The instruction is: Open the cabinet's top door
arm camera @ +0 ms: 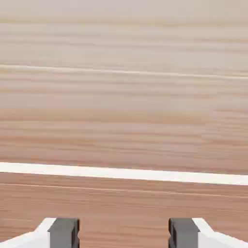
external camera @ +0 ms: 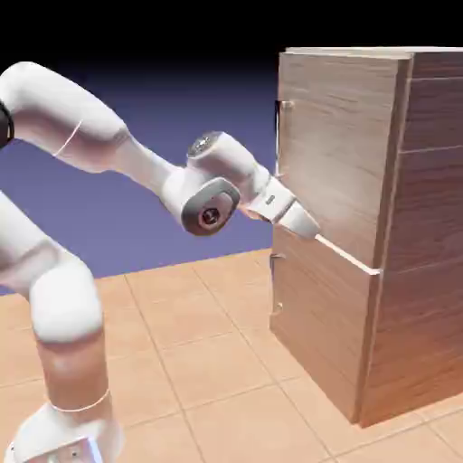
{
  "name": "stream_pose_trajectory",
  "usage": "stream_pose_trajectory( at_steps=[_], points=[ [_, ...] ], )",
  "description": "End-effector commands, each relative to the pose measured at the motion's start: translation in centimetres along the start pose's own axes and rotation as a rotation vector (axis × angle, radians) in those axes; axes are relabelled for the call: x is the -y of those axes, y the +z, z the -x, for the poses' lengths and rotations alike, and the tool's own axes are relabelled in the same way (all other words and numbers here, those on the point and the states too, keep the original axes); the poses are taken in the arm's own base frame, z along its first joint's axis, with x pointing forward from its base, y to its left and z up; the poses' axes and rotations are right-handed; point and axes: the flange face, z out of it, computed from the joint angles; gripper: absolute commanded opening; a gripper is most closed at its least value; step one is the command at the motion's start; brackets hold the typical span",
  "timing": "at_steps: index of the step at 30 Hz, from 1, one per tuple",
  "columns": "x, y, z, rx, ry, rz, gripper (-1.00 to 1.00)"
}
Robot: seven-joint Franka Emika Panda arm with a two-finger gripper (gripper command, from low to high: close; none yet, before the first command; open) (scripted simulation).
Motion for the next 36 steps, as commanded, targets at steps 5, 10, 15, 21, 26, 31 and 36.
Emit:
stream_pose_trajectory(
  at_steps=[5,10,15,21,26,31,36],
  points=[
    [1.7,-3.6,-1.4,-0.054,0.372,-0.08,0.0],
    [3.3,-7.0,-2.0,-0.078,0.729,-0.179,0.0],
    [4.7,-10.1,-1.7,-0.07,1.069,-0.29,0.0],
    [6.2,-12.9,-0.3,-0.013,1.453,-0.427,0.0],
    [7.5,-14.3,1.6,0.074,1.752,-0.535,0.0],
    [8.6,-14.7,3.9,0.195,2.031,-0.629,0.0],
    [9.5,-14.0,6.4,0.346,2.293,-0.7,0.0]
  ],
)
